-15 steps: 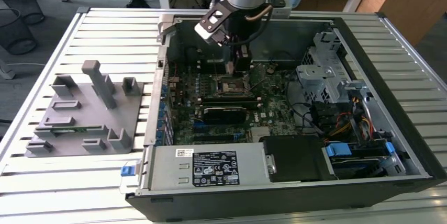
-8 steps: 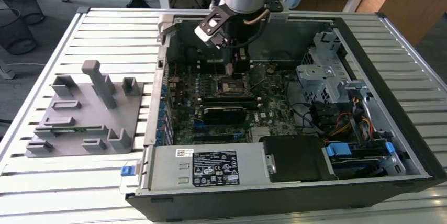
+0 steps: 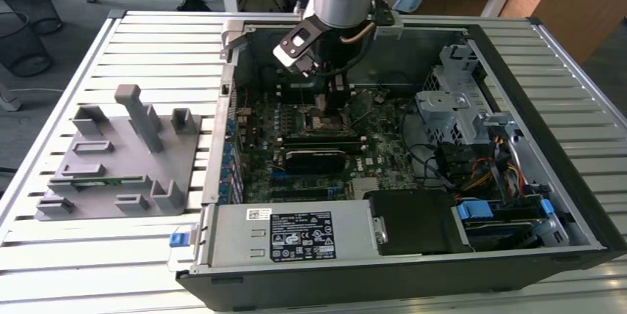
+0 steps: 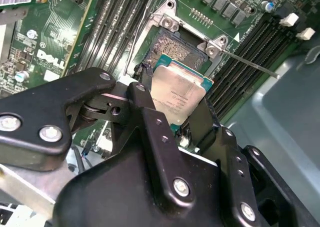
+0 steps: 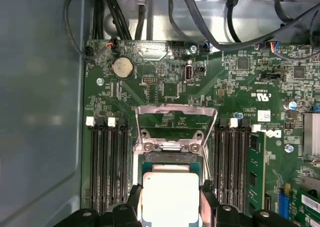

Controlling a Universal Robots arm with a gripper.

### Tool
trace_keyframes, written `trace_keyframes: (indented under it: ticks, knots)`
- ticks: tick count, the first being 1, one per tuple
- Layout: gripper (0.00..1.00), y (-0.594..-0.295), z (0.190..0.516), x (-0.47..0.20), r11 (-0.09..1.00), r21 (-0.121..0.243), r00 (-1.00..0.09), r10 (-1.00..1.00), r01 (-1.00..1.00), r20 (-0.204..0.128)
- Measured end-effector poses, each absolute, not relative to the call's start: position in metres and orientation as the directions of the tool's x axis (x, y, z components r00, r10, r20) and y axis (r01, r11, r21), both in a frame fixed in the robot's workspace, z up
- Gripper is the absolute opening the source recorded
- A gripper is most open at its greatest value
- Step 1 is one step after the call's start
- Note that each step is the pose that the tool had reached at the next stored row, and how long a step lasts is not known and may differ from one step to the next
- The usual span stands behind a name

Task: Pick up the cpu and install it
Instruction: 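Place the cpu into insertion slot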

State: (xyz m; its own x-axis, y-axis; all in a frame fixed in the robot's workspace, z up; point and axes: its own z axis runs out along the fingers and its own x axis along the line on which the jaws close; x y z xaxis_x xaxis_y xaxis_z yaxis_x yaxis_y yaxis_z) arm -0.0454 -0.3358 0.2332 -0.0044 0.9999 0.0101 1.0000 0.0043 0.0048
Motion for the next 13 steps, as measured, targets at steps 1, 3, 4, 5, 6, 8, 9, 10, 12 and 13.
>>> trace_keyframes:
  ticks: [1, 3, 4, 5, 6, 8, 9, 10, 12, 13]
  knots:
    - [0.54, -0.336, 0.232, -0.046, 0.004, 0.006, -0.004, 1.0, 1.0, 0.01]
    - [0.54, -0.336, 0.232, -0.047, 0.004, 0.009, -0.005, 1.0, 1.0, 0.01]
    - [0.54, -0.336, 0.232, -0.047, 0.004, 0.009, -0.004, 1.0, 1.0, 0.01]
    - [0.54, -0.336, 0.231, -0.047, 0.005, 0.01, -0.005, 1.0, 1.0, 0.01]
    - [0.54, -0.336, 0.229, -0.047, 0.005, 0.01, -0.005, 1.0, 1.0, 0.01]
    - [0.54, -0.336, 0.226, -0.048, 0.005, 0.01, -0.005, 1.0, 1.0, 0.01]
    - [0.54, -0.336, 0.225, -0.048, 0.005, 0.01, -0.005, 1.0, 1.0, 0.01]
    - [0.54, -0.336, 0.223, -0.048, 0.005, 0.01, -0.006, 1.0, 1.0, 0.01]
    - [0.54, -0.336, 0.22, -0.049, 0.006, 0.01, -0.006, 1.0, 1.0, 0.01]
    - [0.54, -0.336, 0.219, -0.049, 0.006, 0.01, -0.006, 1.0, 1.0, 0.01]
